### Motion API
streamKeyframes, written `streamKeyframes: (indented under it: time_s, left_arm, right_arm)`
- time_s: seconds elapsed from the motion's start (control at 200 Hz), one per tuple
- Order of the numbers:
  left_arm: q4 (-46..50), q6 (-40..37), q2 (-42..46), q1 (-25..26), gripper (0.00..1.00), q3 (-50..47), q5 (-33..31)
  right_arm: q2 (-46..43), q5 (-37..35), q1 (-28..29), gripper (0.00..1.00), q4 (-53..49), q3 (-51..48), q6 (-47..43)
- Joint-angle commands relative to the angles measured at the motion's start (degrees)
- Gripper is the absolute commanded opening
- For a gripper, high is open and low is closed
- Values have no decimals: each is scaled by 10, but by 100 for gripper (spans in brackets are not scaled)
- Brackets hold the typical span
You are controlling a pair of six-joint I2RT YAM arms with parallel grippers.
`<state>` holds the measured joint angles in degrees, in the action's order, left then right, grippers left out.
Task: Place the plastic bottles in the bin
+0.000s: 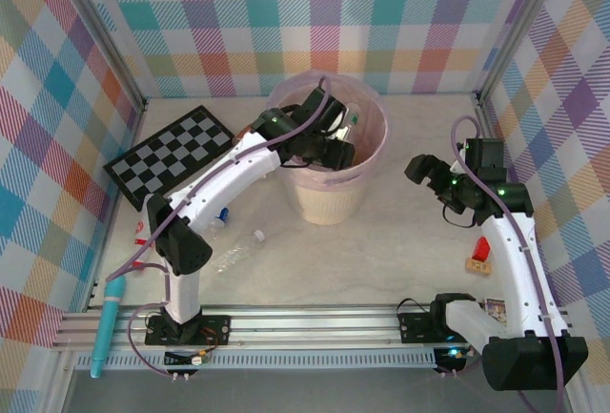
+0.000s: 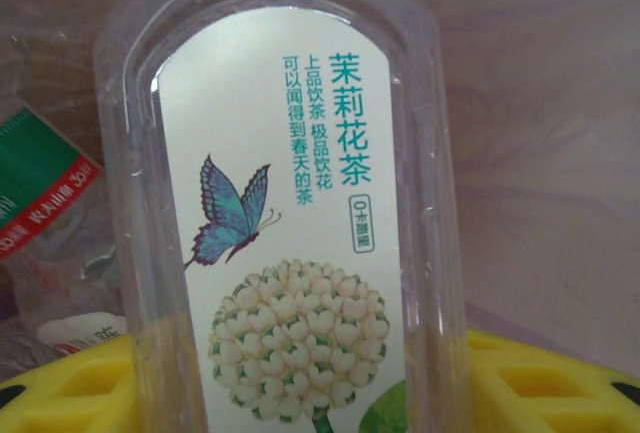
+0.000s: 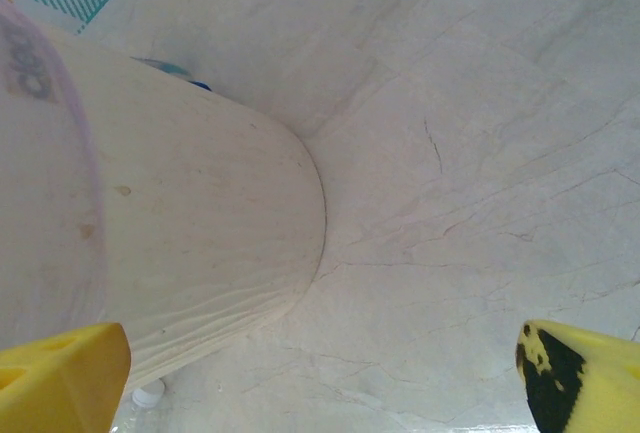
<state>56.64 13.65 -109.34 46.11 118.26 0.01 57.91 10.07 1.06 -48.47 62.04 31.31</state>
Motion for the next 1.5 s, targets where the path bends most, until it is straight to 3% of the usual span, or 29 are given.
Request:
streamKeyframes:
  time_s: [0.0, 0.245, 0.42, 0.71, 0.86, 1.045, 1.245, 1.37, 1.495]
  left_arm:
    - [-13, -3, 9, 5, 59, -12, 16]
    - [-25, -11, 39, 6, 83, -15, 3]
    - [-20, -23, 75, 6, 92, -15, -20]
    - [24, -53, 160, 1, 97, 2, -68]
    - [111, -61, 216, -20, 95, -20, -142]
    - [144, -22, 336, -60, 94, -198, -141]
    - [86, 36, 460, -78, 99, -462, -98]
    - [25, 71, 490, -78, 100, -598, -67]
    - [-9, 113, 489, -81, 100, -676, -80]
  right_arm:
    - [-6, 13, -4, 99, 8, -3, 2]
    - [-6, 18, -6, 99, 12, -4, 4]
    - [-3, 22, -6, 99, 17, -3, 3]
    - [6, 26, -6, 99, 22, 1, -3]
    - [7, 27, -6, 99, 24, -1, -7]
    - [13, 27, -6, 99, 25, 0, -9]
    - [16, 29, -6, 99, 20, 11, -11]
    - [20, 26, -6, 99, 14, 18, -15]
    - [24, 32, -6, 99, 12, 21, -18]
